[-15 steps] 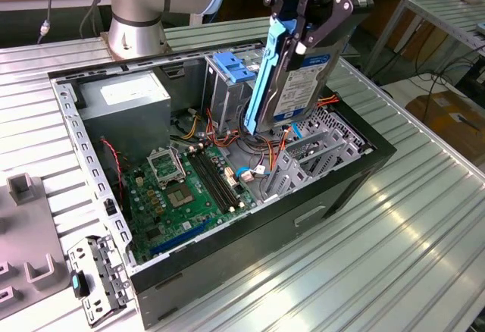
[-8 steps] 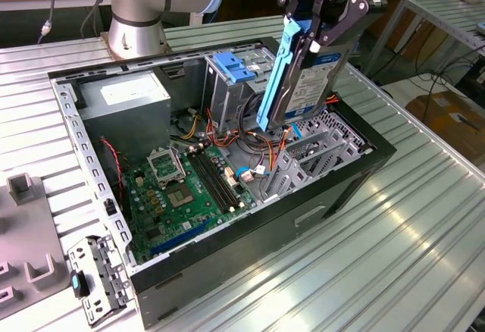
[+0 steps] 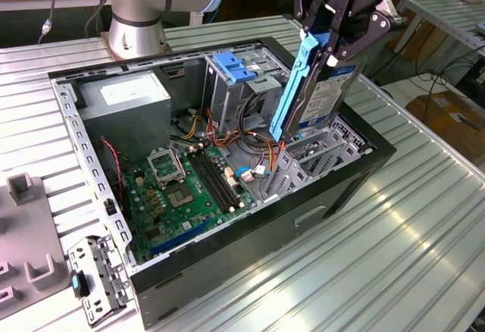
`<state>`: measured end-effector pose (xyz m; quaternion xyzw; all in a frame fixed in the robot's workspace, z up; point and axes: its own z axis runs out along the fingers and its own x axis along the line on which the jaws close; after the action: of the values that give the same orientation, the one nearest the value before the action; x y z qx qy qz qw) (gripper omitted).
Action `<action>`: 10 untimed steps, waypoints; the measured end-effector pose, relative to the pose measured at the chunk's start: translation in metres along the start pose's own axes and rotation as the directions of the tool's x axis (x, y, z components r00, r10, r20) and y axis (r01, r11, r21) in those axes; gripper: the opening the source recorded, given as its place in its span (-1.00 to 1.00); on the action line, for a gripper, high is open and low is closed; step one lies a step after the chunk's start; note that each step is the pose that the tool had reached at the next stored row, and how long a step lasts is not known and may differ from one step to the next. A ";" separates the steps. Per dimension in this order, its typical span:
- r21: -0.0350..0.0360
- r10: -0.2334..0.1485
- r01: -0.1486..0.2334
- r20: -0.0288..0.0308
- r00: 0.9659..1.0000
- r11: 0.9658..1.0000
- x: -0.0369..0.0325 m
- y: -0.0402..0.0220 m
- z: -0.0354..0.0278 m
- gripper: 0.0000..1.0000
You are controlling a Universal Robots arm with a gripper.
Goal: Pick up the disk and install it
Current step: 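Insert the disk into the insertion slot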
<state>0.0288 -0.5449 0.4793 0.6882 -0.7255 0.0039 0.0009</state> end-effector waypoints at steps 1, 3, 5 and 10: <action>0.000 0.000 0.000 -0.001 1.000 1.000 -0.0007 -0.0122 0.0065 -0.26; 0.000 -0.017 0.017 -0.001 1.000 1.000 -0.0009 -0.0172 0.0108 -0.26; 0.000 -0.016 0.016 -0.001 1.000 1.000 -0.0010 -0.0221 0.0121 -0.26; 0.000 -0.016 0.016 -0.001 1.000 1.000 0.0036 -0.0226 0.0187 -0.26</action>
<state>0.0512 -0.5498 0.4608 0.6941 -0.7199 0.0044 0.0014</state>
